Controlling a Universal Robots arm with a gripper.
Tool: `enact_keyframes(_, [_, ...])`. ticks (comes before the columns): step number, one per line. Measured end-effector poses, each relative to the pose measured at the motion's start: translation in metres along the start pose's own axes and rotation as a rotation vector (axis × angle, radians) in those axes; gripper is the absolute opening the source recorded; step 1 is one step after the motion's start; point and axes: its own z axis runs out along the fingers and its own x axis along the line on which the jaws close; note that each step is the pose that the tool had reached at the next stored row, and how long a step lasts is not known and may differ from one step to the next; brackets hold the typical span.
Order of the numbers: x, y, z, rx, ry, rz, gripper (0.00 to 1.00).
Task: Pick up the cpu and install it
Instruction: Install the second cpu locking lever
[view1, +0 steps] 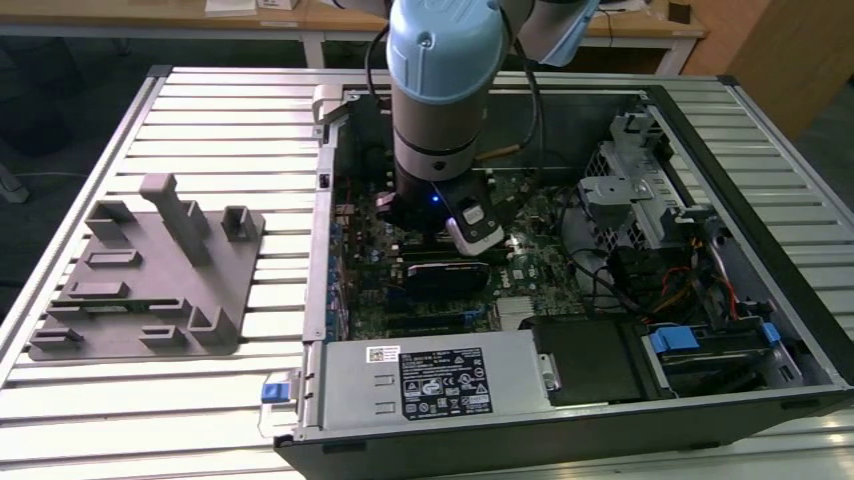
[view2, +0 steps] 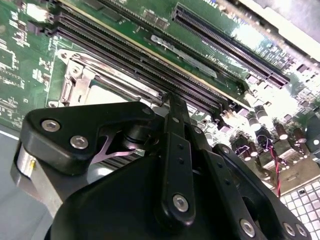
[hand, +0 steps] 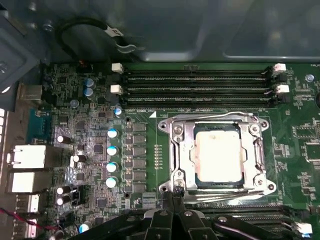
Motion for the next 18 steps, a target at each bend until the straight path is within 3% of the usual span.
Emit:
enact_keyframes(7, [0.0007,-0.0007,0.0034,-0.0149,0.0000,0.000,0.11])
enact_keyframes(18, [0.0013,-0.0015,0.0070,-0.0148,0.0000,0.000,0.11])
